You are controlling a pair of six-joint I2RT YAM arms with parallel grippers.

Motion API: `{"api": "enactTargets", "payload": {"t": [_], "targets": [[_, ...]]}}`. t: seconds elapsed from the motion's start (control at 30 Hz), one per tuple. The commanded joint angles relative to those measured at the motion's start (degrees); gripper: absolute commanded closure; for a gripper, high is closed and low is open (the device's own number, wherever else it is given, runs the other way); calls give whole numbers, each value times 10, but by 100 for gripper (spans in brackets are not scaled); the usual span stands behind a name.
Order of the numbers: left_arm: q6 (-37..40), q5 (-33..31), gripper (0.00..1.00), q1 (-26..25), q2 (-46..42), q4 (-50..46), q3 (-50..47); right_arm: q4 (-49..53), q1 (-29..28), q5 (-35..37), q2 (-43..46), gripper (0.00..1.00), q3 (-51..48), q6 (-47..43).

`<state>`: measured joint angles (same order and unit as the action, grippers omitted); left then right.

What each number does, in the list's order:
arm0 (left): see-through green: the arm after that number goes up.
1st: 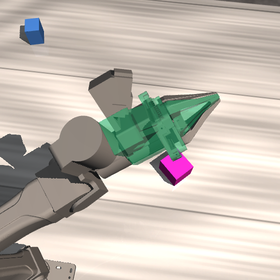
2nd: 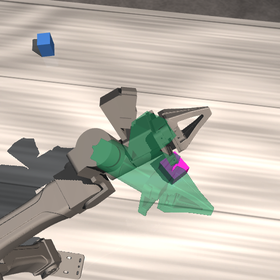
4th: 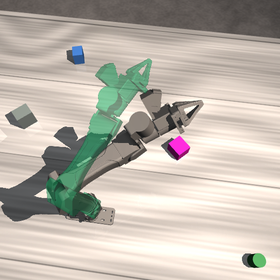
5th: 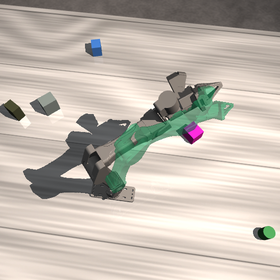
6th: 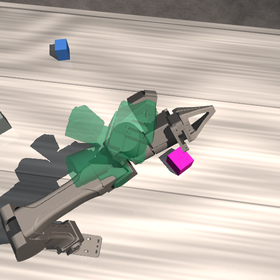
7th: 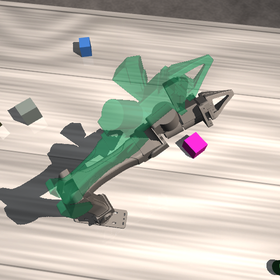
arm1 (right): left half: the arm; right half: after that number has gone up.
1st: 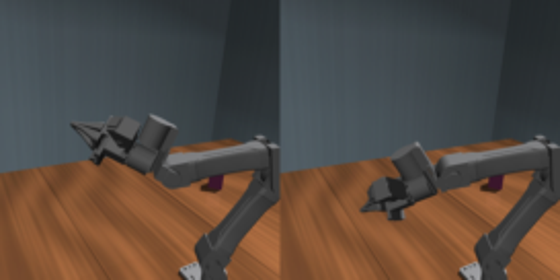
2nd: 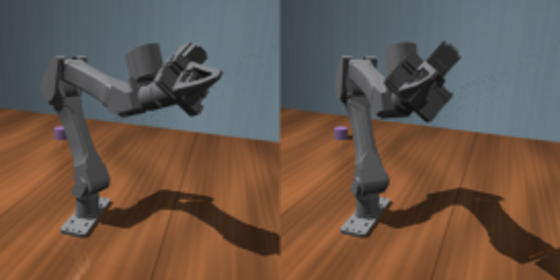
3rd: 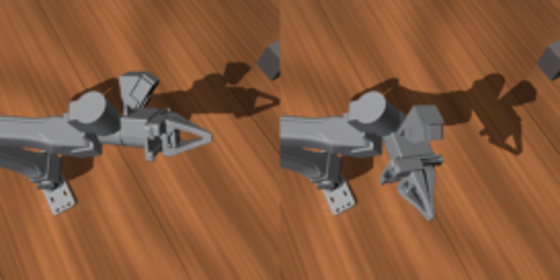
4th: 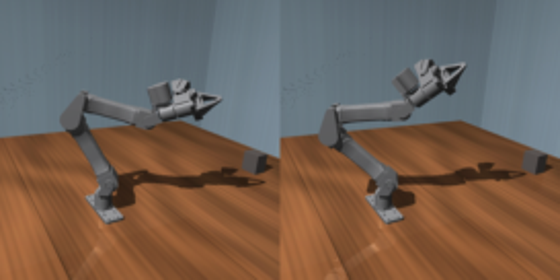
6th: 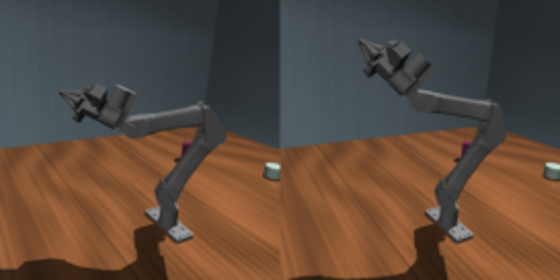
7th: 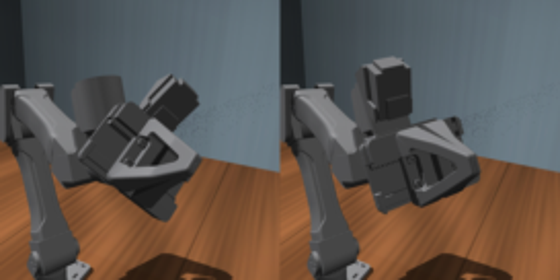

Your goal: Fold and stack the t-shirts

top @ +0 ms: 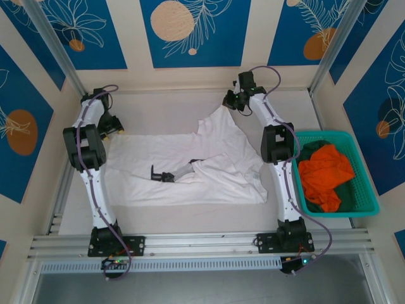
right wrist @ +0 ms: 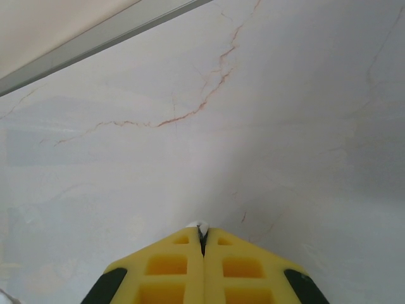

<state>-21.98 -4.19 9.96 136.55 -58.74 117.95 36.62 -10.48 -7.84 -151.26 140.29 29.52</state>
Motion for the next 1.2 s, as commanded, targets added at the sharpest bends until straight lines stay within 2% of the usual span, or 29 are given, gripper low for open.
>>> {"api": "enactTargets", "payload": {"t": [0.0,0.37,0.63,0.77,0.97,1.17], "targets": [[-12,-26,46,4,6,3,23,-1,-3,-15,25,100,-9,4],[-8,-8,62,5,33,-11,45,-4,-7,-19,27,100,-9,5],[-3,-2,67,5,33,-13,35,-1,-6,-14,29,100,-5,6],[-1,-5,77,5,37,-9,42,0,-6,-15,29,100,-4,5],[-2,8,100,3,32,2,53,9,-4,-15,32,100,12,7],[14,9,100,-1,-25,59,8,12,-4,-21,73,100,-8,1]]}}
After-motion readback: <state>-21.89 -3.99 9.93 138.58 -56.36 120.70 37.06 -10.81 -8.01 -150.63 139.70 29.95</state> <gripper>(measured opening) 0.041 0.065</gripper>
